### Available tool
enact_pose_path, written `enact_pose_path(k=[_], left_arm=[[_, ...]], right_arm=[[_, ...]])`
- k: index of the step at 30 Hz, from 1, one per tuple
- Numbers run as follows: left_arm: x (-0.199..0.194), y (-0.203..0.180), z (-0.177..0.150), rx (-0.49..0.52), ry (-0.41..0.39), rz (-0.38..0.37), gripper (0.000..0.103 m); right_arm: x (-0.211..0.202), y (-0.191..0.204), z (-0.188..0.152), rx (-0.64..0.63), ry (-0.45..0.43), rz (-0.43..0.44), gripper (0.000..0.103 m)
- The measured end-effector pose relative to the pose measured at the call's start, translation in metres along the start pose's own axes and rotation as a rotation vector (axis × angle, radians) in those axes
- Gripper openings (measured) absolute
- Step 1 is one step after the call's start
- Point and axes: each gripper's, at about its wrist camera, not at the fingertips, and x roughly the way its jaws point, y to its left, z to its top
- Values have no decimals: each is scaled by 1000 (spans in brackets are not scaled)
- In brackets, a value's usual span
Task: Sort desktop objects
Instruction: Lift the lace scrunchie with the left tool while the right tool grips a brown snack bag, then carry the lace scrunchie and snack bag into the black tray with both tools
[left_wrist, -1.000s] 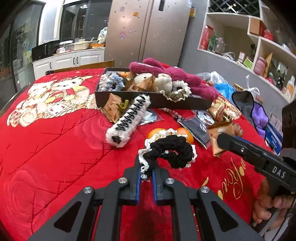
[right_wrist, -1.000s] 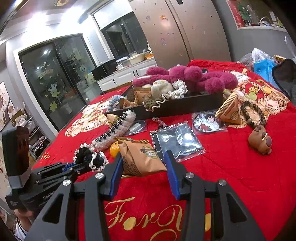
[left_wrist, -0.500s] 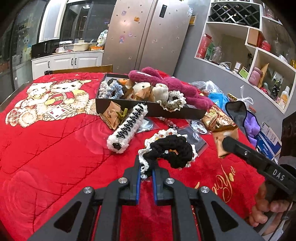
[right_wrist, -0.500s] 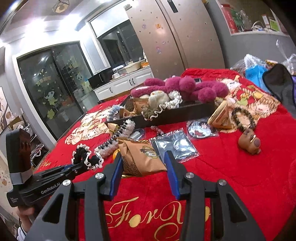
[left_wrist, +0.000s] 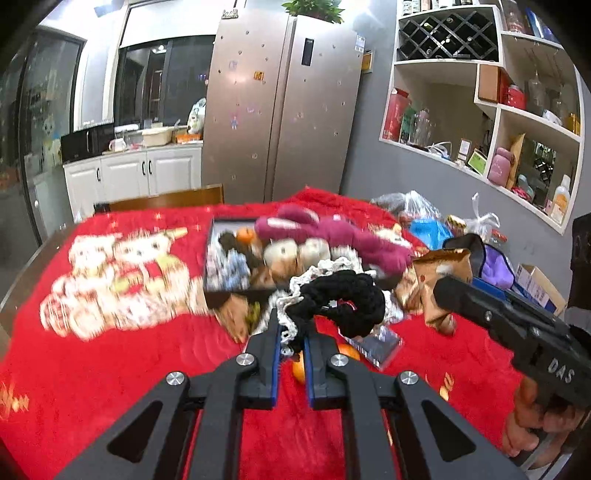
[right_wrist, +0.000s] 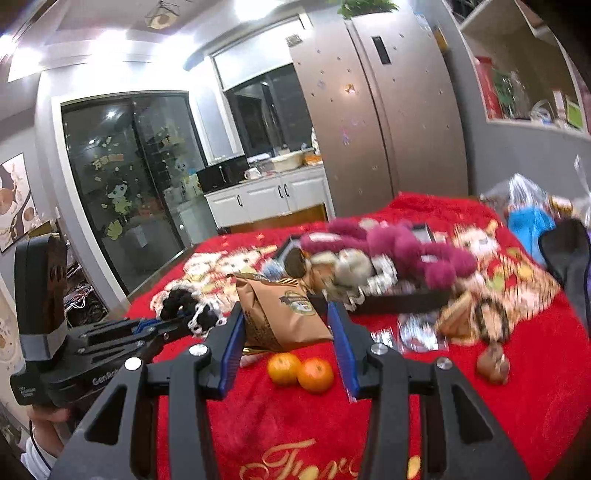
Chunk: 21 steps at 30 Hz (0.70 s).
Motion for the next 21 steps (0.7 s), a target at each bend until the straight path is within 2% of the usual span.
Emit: enact_pose_path(k=[3, 11, 16, 21], left_arm=[[-2, 2, 25, 14, -13, 30, 10], [12, 9, 77, 24, -57, 38, 10], [44, 20, 101, 15, -54, 47, 10], [90, 36, 109, -13, -21, 53, 10]], right_arm=[[-1, 11, 21, -16, -7, 1, 45], [13, 26, 77, -65, -26, -50, 45], [34, 24, 109, -93, -55, -71, 45], [71, 7, 126, -84, -50, -82, 45]])
